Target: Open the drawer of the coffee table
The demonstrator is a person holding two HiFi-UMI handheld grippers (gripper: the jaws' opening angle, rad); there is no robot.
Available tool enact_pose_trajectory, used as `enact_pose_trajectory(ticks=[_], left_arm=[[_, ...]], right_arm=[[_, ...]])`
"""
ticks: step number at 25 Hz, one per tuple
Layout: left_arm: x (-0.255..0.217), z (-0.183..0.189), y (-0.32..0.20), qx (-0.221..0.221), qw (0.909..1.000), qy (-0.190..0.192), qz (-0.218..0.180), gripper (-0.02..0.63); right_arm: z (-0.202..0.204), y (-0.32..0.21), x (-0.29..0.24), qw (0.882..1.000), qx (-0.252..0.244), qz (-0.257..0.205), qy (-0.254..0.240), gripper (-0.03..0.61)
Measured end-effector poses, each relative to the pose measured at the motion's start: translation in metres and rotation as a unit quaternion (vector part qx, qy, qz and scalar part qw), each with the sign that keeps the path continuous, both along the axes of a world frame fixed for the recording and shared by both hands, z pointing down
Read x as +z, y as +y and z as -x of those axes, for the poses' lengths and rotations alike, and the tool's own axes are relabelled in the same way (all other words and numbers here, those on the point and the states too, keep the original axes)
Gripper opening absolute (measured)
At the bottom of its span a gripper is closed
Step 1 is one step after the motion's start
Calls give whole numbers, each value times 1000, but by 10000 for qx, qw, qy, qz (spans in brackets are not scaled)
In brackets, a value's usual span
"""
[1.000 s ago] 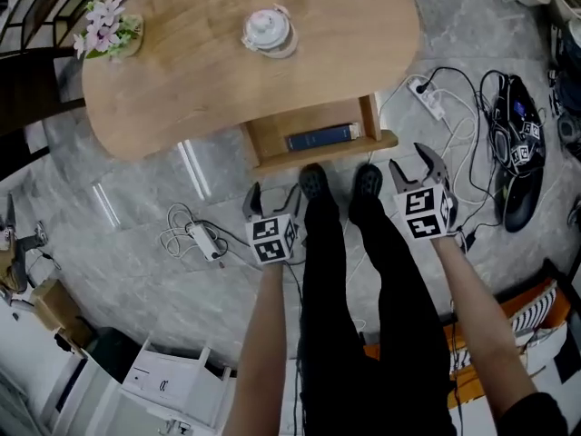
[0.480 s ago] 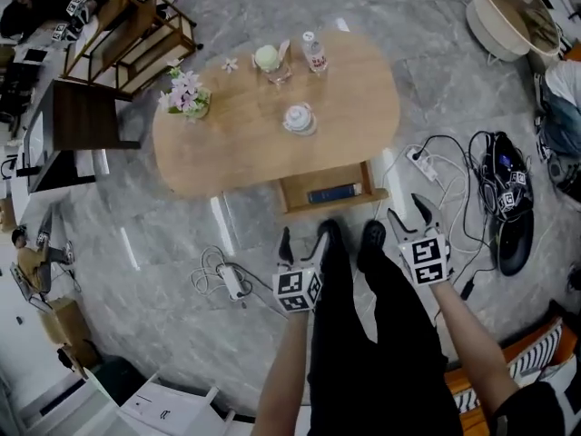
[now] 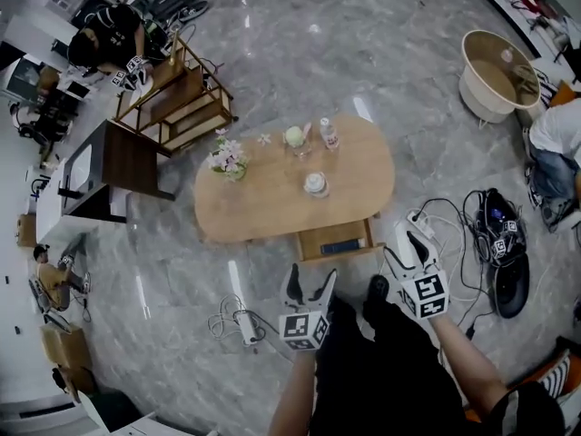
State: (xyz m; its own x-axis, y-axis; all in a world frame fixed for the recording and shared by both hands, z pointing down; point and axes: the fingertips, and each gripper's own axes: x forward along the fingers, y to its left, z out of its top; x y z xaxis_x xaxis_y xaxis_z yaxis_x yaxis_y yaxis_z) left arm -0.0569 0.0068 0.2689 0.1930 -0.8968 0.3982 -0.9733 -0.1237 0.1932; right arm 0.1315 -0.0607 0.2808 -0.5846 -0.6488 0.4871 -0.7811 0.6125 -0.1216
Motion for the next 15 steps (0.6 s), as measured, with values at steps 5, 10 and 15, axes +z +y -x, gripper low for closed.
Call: enact_pose_trajectory(ticks=[5, 10, 15], left_arm=[[-65, -6, -4, 138, 9982, 2, -583, 416], [-123, -4, -8, 124, 9933, -70, -1148, 416], [-169, -9, -4, 211, 9874, -97, -1564, 416]], right_arm=[[10, 5, -65, 9980, -100, -510, -356, 230], [22, 9, -121, 9919, -373, -1091, -535, 230], [29, 15, -167, 9850, -486, -1497, -700, 230]])
